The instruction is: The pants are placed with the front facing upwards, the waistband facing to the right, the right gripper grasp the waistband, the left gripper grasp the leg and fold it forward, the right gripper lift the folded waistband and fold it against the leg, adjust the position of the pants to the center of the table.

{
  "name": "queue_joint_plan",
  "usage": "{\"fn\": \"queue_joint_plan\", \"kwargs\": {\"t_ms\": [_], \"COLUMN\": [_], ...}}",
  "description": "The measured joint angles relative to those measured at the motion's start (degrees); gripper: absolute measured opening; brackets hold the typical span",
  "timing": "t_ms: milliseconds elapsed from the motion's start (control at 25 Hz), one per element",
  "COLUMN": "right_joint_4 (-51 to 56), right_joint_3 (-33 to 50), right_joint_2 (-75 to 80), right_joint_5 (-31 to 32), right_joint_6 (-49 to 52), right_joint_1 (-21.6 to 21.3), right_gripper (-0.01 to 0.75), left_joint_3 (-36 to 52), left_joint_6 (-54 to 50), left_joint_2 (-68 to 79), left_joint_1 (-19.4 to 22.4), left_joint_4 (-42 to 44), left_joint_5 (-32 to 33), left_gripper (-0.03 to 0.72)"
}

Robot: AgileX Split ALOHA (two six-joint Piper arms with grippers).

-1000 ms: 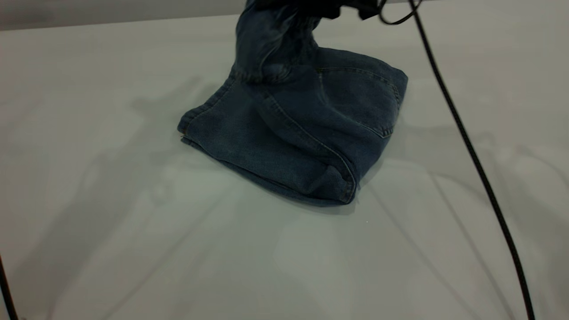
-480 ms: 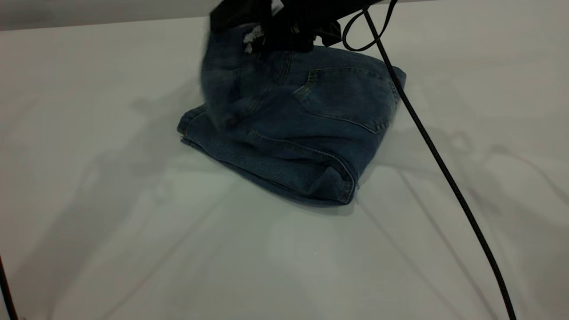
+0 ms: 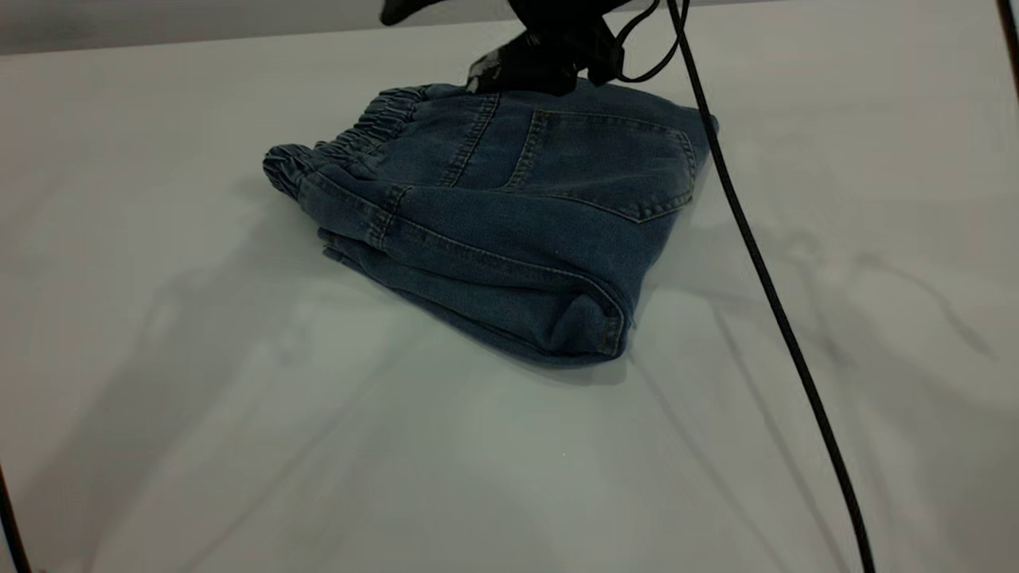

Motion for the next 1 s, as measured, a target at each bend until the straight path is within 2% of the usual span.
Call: {"fn": "queue_joint_plan", "kwargs": {"t_ms": [160, 520, 680, 800, 1000], "right_joint_4": [-11.2, -49.9, -63.7, -69.8, -72.1], "right_joint_3": [-3.6, -16.3, -21.0, -23.5, -27.6], "right_joint_2": [1.3, 7.3, 9.7, 12.0, 16.8], "right_joint_5": [-1.6, 10.2, 12.2, 11.7, 16.0], "right_joint_6": [14.3, 48.6, 62.8, 72.1, 84.2], "right_joint_1": [1.1, 1.1, 1.1, 1.0, 1.0], "right_gripper": [0.499, 0.491, 0.491, 0.491, 0.485], "left_joint_3": [0.0, 0.0, 0.0, 0.0, 0.0], "left_joint_6": [0.0, 0.0, -0.2, -0.2, -0.2], "left_joint_2": [0.0, -3.3, -4.7, -5.8, -7.4], "left_joint_1": [0.0, 0.0, 0.0, 0.0, 0.0], "left_joint_4": [0.0, 0.0, 0.0, 0.0, 0.0], "left_joint_5": [0.0, 0.7, 0.7, 0.7, 0.8], "left_gripper": [0.272, 0.272, 0.272, 0.272, 0.272]}}
